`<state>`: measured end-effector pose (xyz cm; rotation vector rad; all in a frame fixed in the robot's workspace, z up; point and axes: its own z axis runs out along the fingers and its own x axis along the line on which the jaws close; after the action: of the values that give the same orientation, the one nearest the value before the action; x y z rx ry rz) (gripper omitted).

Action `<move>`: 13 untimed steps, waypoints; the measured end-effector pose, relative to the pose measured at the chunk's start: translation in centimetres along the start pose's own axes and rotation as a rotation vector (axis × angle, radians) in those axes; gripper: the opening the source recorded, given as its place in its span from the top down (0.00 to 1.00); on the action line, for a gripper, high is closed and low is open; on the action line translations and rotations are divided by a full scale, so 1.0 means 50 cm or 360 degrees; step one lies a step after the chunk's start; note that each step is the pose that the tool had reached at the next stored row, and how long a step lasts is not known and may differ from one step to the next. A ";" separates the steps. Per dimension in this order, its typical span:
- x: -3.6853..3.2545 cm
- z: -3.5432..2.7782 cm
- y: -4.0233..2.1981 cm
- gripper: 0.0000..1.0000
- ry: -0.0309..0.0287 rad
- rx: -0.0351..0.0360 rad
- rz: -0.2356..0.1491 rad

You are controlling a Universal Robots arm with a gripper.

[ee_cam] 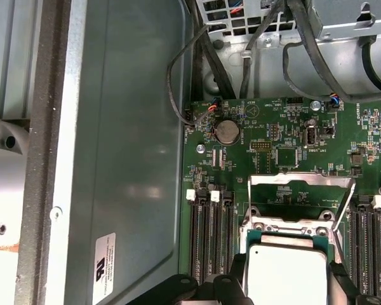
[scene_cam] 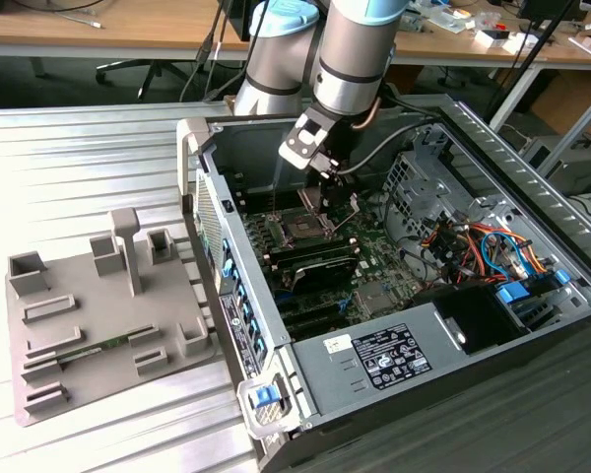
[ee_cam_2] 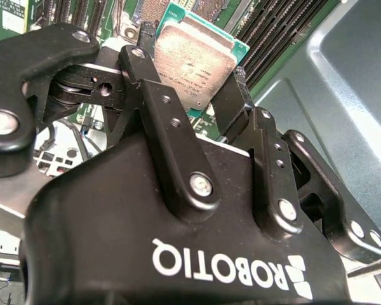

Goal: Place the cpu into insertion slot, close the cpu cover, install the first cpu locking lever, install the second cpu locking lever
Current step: 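Place the cpu into insertion slot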

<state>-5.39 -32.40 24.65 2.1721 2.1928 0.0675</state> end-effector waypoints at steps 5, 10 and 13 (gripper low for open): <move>0.001 0.001 -0.001 0.45 0.00003 0.0000 0.0000; 0.007 0.004 -0.003 0.45 0.00000 0.0000 0.0000; 0.008 0.006 -0.004 0.45 0.00000 0.0000 0.0000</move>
<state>-5.56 -31.98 24.34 2.1719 2.1930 0.0675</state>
